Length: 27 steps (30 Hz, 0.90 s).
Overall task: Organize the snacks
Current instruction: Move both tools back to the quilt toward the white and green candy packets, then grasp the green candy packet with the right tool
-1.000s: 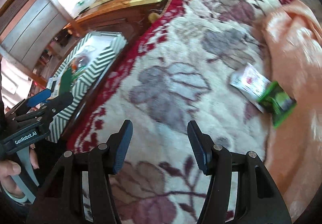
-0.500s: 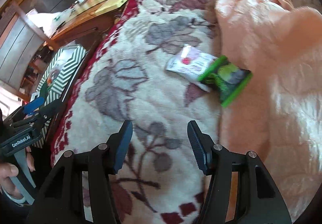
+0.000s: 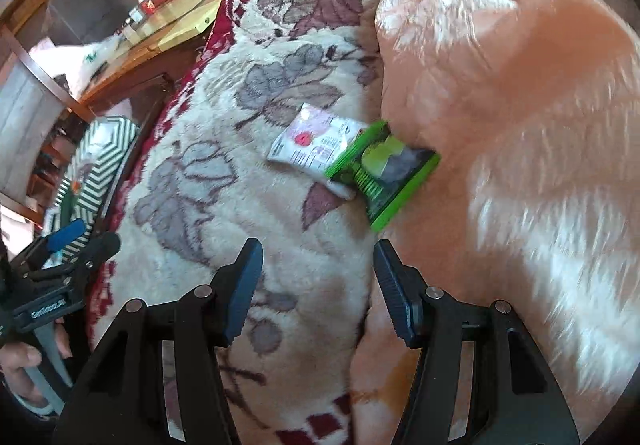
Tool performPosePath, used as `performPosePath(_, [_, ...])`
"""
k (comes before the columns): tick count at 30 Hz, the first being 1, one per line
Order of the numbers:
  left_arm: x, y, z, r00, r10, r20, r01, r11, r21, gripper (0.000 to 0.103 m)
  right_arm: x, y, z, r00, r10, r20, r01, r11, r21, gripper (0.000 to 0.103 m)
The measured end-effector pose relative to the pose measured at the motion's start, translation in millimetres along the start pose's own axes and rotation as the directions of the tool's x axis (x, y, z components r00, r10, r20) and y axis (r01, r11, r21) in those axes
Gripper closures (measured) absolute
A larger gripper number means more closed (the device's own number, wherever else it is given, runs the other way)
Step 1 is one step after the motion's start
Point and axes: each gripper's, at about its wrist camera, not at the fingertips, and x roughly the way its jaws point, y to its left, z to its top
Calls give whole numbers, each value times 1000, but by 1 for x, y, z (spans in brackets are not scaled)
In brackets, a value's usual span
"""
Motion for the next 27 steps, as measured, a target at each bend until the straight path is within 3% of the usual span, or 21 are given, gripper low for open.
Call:
performPosePath(5, [4,3,-1,1000,2,-10,-2,1000,-10,7,7,6,26,996,-88,-6,86,987,-133,45])
performPosePath(9, [7,7,-2,1000,6,-18,-7,1000,-16,7,23,6,47,983,-172,-69,148,953,-265,45])
performPosePath(16, [19,12,-2,999,12,-46,-13,1000,-28,7,51,3,59,952,-270,-148,178,876,-448,45])
performPosePath(22, [24,4,0,998,6,-56,-7,1000,-8,7,66,-2,66,950,-250,-188,137,872,-469,46])
performPosePath(27, [23,-4,3,999,-7,-53,8,1000,6,7,67,-6,65,960,-206,-187,106,891,-441,57])
